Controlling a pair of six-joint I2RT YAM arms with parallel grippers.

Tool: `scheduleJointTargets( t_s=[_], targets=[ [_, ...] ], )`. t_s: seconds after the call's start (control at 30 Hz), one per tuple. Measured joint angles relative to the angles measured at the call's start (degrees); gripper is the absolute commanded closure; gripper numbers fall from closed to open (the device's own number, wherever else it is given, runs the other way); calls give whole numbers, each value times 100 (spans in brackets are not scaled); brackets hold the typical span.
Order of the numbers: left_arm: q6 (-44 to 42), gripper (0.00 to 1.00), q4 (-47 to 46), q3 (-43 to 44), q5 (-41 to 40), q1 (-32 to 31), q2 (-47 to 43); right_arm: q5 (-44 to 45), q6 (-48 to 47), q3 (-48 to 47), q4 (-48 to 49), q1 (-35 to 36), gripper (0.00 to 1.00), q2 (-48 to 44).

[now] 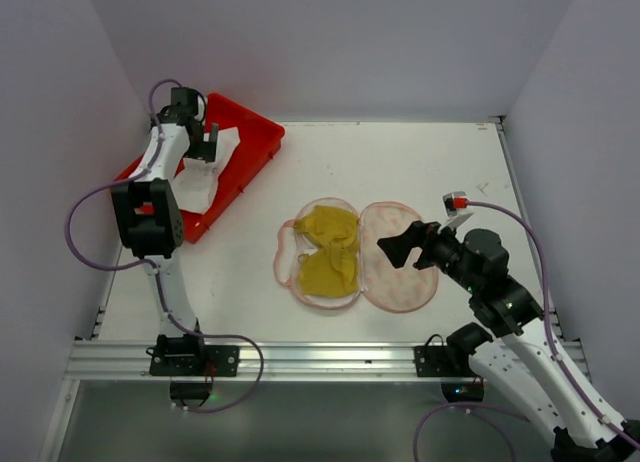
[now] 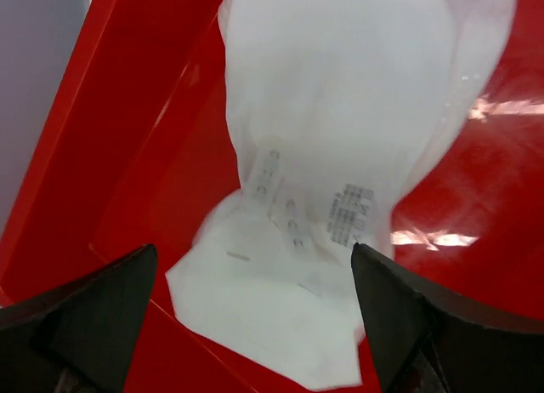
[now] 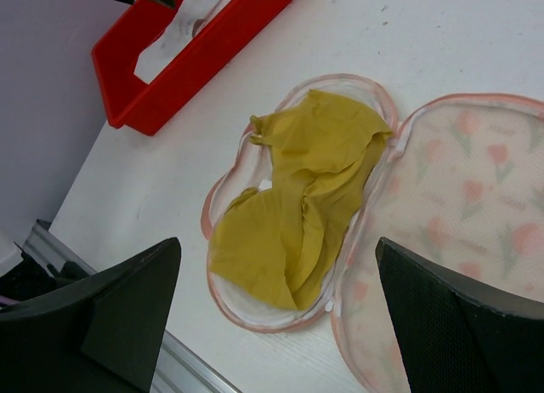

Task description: Unzip the laundry bag and remove the bra

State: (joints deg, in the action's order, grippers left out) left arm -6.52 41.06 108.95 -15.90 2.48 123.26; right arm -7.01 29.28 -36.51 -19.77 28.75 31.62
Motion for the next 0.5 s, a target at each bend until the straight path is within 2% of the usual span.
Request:
scheduleJointTargets(
  t_s=[0.1, 0.2, 0.27, 0.37, 0.43, 0.5],
  targets=[
    [588, 0, 155, -210, 223, -101, -566, 114, 7, 31, 0, 0, 1, -111],
    [1349, 0, 74, -990, 319, -509, -1714, 273, 98, 66, 0, 0, 1, -153],
    [1864, 0, -157, -1794, 437, -1139, -2763, 398, 258, 131, 0, 0, 1, -103],
    [2603, 0, -713, -2898, 693, -2544, -3963, 619, 544, 341, -24, 0, 1, -24],
    [3110, 0, -1069, -3510, 863, -3434, -4312, 754, 717, 492, -90, 0, 1, -13],
    [3560, 0, -1228, -3958, 927, -4054, -4297, 844, 868, 614, -151, 0, 1, -17]
  ],
)
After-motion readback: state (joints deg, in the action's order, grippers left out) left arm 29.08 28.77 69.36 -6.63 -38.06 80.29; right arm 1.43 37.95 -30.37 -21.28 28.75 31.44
